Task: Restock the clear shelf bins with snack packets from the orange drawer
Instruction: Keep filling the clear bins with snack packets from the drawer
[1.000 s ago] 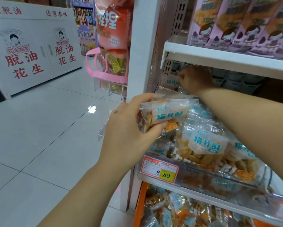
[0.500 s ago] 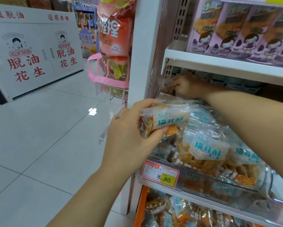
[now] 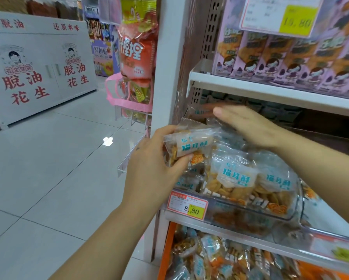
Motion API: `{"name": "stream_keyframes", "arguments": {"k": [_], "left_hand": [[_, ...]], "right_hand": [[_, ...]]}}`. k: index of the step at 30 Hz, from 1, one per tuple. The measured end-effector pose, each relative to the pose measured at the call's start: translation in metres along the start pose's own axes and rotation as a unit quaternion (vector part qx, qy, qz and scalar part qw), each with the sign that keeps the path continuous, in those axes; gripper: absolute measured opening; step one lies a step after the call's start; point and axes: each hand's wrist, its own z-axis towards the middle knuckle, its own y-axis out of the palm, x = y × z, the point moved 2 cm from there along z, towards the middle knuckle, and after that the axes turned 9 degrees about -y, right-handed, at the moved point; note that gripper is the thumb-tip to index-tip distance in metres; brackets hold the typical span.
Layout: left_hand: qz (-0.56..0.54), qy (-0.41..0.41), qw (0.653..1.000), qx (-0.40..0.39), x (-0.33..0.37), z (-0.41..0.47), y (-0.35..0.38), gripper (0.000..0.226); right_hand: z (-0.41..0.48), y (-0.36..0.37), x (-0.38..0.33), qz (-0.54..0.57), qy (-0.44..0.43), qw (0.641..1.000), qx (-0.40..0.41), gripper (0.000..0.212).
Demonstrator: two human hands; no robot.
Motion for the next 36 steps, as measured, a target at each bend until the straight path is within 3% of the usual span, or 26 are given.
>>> {"name": "stream_keyframes", "arguments": {"k": [2, 4, 7, 10, 15, 19, 21, 26, 32, 36], "left_hand": [[0.015, -0.005, 1.0, 0.006, 0.003, -0.002, 0.0, 0.051], [0.036, -0.003, 0.999, 0.013, 0.007, -0.002, 0.001, 0.052], [0.057, 0.009, 0.998, 0.023, 0.014, -0.001, 0.001, 0.051], [0.053, 0.028, 0.998, 0.029, 0.017, 0.0, -0.002, 0.054], [0.054, 0.105, 0.99, 0.076, 0.014, 0.0, -0.011, 0.061], [0.11, 0.123, 0.984, 0.071, 0.008, -0.002, -0.012, 0.054], [0.133, 0.111, 0.983, 0.058, 0.007, -0.005, -0.007, 0.046], [0.185, 0.092, 0.977, 0.057, 0.006, -0.007, -0.002, 0.035], [0.149, 0.09, 0.982, 0.072, 0.005, -0.003, -0.004, 0.021], [0.14, 0.085, 0.985, 0.057, 0.003, 0.0, -0.002, 0.018]], "right_hand": [[-0.014, 0.003, -0.022, 0.051, -0.056, 0.997, -0.026, 0.065], [-0.017, 0.004, -0.036, 0.033, -0.075, 0.995, -0.058, 0.065], [-0.007, 0.003, -0.047, -0.021, -0.106, 0.992, -0.057, 0.041], [0.002, 0.002, -0.045, 0.035, -0.097, 0.994, -0.044, 0.024], [-0.002, 0.007, -0.034, 0.106, -0.114, 0.988, 0.003, 0.026], [-0.005, 0.01, -0.034, 0.069, -0.14, 0.988, 0.022, 0.034], [-0.001, 0.01, -0.03, -0.004, -0.156, 0.988, 0.023, 0.036], [0.021, 0.006, -0.01, -0.085, -0.103, 0.991, -0.004, 0.027], [0.058, 0.013, 0.019, -0.158, -0.047, 0.985, -0.048, 0.034], [0.075, 0.017, 0.025, -0.135, -0.005, 0.989, -0.055, 0.029]]}}
